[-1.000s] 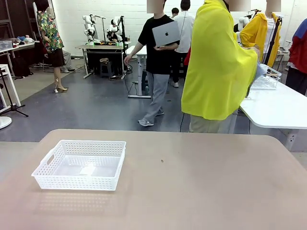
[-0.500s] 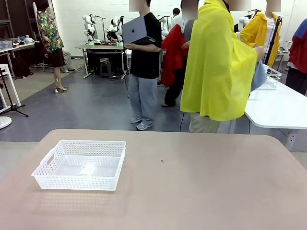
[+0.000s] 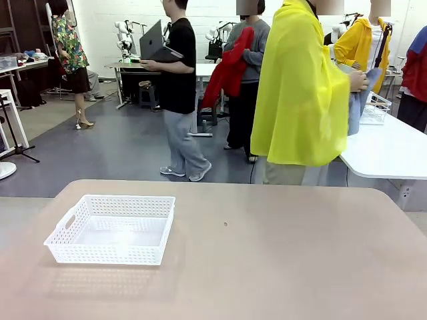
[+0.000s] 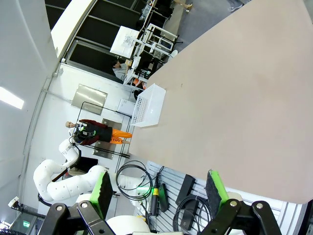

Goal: Clean and organize the cups into the basket.
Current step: Pick up the Organizing basket and move it to the center of the table, then pick up the Reusable plastic cup from the right side of the table and place it inside the Organizing basket.

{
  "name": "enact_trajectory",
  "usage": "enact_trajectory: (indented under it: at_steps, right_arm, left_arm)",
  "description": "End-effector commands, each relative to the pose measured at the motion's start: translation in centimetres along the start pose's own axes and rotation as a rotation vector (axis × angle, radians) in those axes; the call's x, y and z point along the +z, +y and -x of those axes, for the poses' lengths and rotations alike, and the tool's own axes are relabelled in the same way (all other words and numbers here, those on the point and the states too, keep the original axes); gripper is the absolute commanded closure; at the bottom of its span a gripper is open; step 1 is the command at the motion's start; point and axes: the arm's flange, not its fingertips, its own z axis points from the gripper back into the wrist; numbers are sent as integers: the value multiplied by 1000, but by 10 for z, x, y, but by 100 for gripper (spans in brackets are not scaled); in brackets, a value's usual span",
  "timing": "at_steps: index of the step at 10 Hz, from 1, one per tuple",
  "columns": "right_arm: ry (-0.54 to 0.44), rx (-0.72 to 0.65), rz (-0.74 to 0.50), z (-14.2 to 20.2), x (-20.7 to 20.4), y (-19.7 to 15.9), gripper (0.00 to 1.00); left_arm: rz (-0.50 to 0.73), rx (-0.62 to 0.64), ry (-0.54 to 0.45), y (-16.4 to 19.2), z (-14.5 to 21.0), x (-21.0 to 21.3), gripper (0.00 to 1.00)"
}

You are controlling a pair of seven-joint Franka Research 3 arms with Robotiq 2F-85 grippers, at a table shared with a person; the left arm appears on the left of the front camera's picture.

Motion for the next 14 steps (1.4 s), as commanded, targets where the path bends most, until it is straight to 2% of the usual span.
enact_trajectory:
  at_steps: [1, 14]
  right_arm:
    - [-10, 13, -15, 4, 0, -1, 0]
    - [-10, 13, -15, 4, 0, -1, 0]
  left_arm:
    - [16, -10, -4, 1, 1, 1, 0]
    - [16, -10, -4, 1, 1, 1, 0]
